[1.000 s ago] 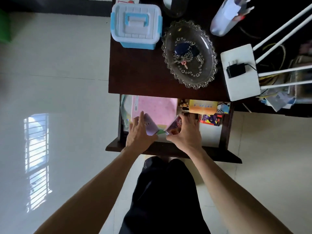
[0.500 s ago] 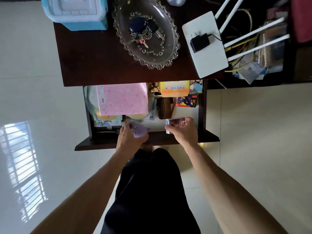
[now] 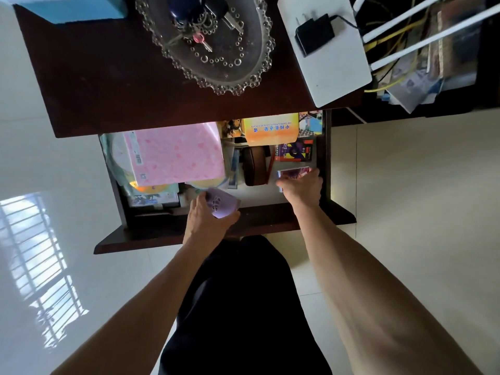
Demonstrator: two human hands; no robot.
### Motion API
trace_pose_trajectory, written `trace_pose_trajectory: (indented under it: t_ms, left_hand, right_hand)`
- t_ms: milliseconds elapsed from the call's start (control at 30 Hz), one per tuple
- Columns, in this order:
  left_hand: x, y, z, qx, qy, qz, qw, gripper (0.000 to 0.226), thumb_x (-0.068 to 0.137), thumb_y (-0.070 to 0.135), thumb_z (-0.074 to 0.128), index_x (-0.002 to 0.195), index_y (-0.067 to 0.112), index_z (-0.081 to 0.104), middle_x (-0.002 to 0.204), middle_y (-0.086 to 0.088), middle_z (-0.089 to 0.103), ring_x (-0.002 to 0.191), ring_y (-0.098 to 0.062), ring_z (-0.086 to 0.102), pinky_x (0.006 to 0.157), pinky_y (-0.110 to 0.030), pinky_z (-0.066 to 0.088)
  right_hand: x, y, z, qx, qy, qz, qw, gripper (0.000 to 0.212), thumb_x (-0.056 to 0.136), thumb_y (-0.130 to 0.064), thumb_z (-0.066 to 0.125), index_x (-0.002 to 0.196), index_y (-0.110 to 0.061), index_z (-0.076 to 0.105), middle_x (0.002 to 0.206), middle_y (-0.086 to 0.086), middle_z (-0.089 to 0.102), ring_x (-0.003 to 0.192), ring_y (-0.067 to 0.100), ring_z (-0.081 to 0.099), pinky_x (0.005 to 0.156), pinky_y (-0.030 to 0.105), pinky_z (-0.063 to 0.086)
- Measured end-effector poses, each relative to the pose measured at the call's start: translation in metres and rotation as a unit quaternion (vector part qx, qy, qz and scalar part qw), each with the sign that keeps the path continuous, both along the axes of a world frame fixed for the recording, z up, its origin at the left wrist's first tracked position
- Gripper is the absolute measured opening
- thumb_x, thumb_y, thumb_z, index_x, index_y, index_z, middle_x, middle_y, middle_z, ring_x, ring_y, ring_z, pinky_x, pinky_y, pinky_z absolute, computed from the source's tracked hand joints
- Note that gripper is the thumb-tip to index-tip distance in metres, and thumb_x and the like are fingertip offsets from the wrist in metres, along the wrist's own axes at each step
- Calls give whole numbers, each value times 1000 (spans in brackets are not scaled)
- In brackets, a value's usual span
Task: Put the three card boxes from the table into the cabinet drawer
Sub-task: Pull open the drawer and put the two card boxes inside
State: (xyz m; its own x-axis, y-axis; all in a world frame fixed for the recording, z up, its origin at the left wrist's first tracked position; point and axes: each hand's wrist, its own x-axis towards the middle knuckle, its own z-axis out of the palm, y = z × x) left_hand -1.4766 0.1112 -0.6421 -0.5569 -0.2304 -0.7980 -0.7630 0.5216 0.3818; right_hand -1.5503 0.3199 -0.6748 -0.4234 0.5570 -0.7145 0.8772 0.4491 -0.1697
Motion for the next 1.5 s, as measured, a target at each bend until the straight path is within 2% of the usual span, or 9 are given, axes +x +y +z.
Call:
trace_pose_trajectory:
  t_ms: [100, 233, 667, 867, 1033, 1167, 1267, 1367, 1500]
  left_hand:
    - [2, 5, -6, -3, 9, -38, 999, 93, 64, 48, 81, 140, 18, 37, 133, -4, 50, 119, -22, 53, 103, -40, 48]
    - [1, 10, -12, 3, 15, -49, 999, 95, 64, 49, 81, 142, 18, 36, 134, -4, 50, 121, -22, 52, 104, -42, 47]
    - [-5, 6, -18, 0, 27, -57, 998, 94, 64, 45, 82, 141, 19, 35, 131, -3, 49, 117, -21, 52, 101, -40, 50]
    - [-4, 4, -12, -4, 26, -71, 997, 91, 66, 44, 81, 141, 26, 31, 132, 0, 45, 99, -13, 50, 79, -32, 48]
    - [-10, -3, 7, 10, 10, -99, 995, 95, 67, 37, 83, 144, 24, 29, 136, -3, 41, 110, -26, 57, 77, -33, 48]
    - [-17, -10, 32, 35, 16, -117, 992, 104, 66, 30, 85, 149, 21, 23, 141, -4, 40, 120, -28, 54, 88, -33, 48]
    - [-22, -13, 52, 50, 29, -165, 985, 120, 67, 28, 86, 155, 17, 5, 152, -8, 35, 132, -28, 46, 101, -39, 45]
    - [-25, -13, 70, 58, 50, -223, 972, 128, 67, 27, 85, 155, 20, -7, 155, -6, 31, 133, -28, 46, 97, -40, 49]
    - [-26, -9, 80, 52, 61, -278, 957, 126, 68, 33, 84, 155, 23, -7, 156, -2, 29, 129, -28, 51, 94, -45, 53]
  right_hand:
    - [-4, -3, -13, 28, -9, 8, 1000, 90, 70, -27, 89, 142, -9, 39, 139, 18, 46, 112, 33, 61, 79, 38, 51]
    - [-12, -8, -27, 67, -17, 5, 998, 87, 71, -29, 90, 140, -9, 40, 139, 18, 41, 105, 33, 64, 79, 41, 57]
    - [-9, -9, -38, 103, 12, 45, 994, 86, 77, -26, 87, 145, -17, 35, 140, 18, 41, 107, 36, 65, 65, 35, 49]
    - [2, -7, -26, 108, 34, 105, 988, 84, 78, -34, 85, 145, -16, 38, 140, 18, 44, 107, 38, 66, 72, 40, 56]
    - [15, 0, 18, -5, 92, 180, 979, 75, 82, -34, 83, 143, -12, 46, 139, 18, 52, 116, 31, 61, 88, 40, 54]
    - [21, -4, 66, -132, 76, 322, 934, 57, 86, -28, 78, 136, -12, 54, 125, 8, 63, 97, 19, 69, 87, 36, 59]
    - [25, -15, 96, -178, 66, 398, 898, 68, 83, -31, 80, 142, -21, 50, 131, 0, 59, 109, 14, 62, 93, 30, 54]
    - [21, -31, 114, -214, 71, 455, 861, 83, 77, -30, 84, 149, -23, 42, 150, -3, 48, 134, 16, 49, 105, 25, 37]
    - [8, -49, 124, -255, 39, 468, 845, 100, 71, -23, 88, 155, -20, 34, 160, -2, 39, 144, 18, 39, 116, 32, 30]
